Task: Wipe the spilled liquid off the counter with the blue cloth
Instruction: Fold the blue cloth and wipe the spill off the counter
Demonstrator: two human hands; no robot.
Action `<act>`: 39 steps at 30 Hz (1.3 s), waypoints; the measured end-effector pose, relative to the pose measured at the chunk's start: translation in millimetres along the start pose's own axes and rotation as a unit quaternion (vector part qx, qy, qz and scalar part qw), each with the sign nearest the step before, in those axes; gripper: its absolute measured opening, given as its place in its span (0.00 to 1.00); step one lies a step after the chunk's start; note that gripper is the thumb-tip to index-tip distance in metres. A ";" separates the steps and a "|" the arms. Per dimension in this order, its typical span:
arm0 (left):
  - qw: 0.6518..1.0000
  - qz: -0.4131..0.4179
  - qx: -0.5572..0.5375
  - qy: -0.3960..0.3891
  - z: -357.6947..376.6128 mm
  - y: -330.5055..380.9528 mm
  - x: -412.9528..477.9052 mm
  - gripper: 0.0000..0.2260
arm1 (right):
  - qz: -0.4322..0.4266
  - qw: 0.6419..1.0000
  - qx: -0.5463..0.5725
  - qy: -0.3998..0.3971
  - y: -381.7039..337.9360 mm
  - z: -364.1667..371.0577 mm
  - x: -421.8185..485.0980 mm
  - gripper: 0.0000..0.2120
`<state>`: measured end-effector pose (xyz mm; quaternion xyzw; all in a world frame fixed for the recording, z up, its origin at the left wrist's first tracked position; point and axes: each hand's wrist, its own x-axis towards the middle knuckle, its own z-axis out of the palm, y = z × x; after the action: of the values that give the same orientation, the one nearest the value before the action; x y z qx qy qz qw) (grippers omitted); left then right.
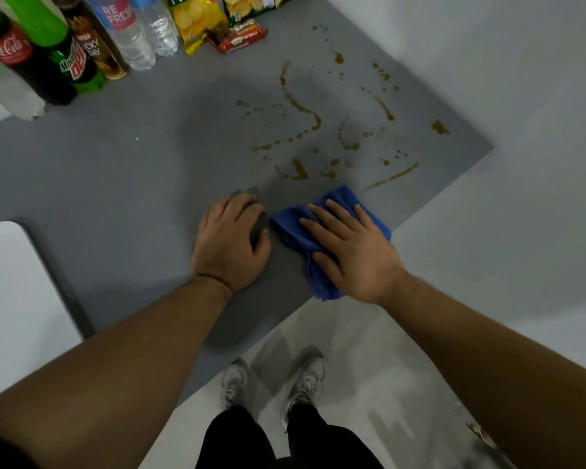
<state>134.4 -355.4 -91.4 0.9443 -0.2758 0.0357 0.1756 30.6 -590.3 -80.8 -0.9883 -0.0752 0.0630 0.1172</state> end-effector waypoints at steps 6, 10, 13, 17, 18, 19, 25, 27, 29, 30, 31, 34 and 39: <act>1.000 0.002 0.009 0.002 0.3 -1.2 1.1 0.18 | 0.109 0.994 -0.013 0.017 27.8 -11.6 21.2 0.30; 1.000 0.008 0.011 0.006 0.5 -1.5 1.4 0.18 | 0.171 0.985 -0.026 0.012 4.6 -2.8 49.4 0.31; 1.000 0.019 0.011 0.009 1.0 -2.6 2.1 0.17 | 0.096 0.995 -0.019 0.016 2.6 -1.2 29.1 0.30; 1.000 0.022 0.007 0.001 1.3 -3.8 2.0 0.17 | 0.045 0.999 -0.003 0.023 27.2 -6.6 4.4 0.27; 1.000 0.020 0.007 0.000 1.7 -4.1 1.9 0.17 | 0.064 0.998 -0.004 0.024 30.4 -7.7 6.7 0.28; 1.000 0.019 0.006 -0.001 2.3 -4.4 1.8 0.17 | 0.091 0.996 -0.005 0.026 31.1 -8.5 13.2 0.28; 1.000 0.013 0.005 -0.002 2.6 -5.6 2.4 0.18 | 0.216 0.976 -0.002 0.029 -5.0 -2.2 75.6 0.31; 1.000 0.009 -0.004 -0.008 0.6 -5.9 3.2 0.18 | 0.154 0.988 -0.002 0.018 -16.8 2.6 71.2 0.31; 0.999 0.000 -0.034 -0.016 -2.5 -6.6 4.5 0.18 | 0.066 0.998 0.004 0.006 -11.6 4.0 53.6 0.30; 0.998 -0.007 -0.055 -0.017 -4.3 -7.4 5.7 0.18 | 0.030 1.000 0.006 -0.002 -2.3 2.7 45.2 0.30; 0.997 -0.012 -0.073 -0.014 -6.2 -8.7 7.3 0.18 | 0.005 1.000 0.005 -0.007 9.0 0.4 38.7 0.30; 0.995 -0.004 -0.100 0.005 -12.1 -14.8 16.3 0.17 | 0.028 1.000 0.004 0.002 33.5 -7.4 36.3 0.29; 0.996 0.003 -0.086 0.025 -16.1 -34.9 54.6 0.15 | 0.187 0.982 -0.018 0.022 13.1 -8.0 82.5 0.31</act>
<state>199.6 -350.0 -78.3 0.9237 -0.2764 0.0366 0.2626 114.4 -591.1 -85.1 -0.9880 0.1122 0.0604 0.0868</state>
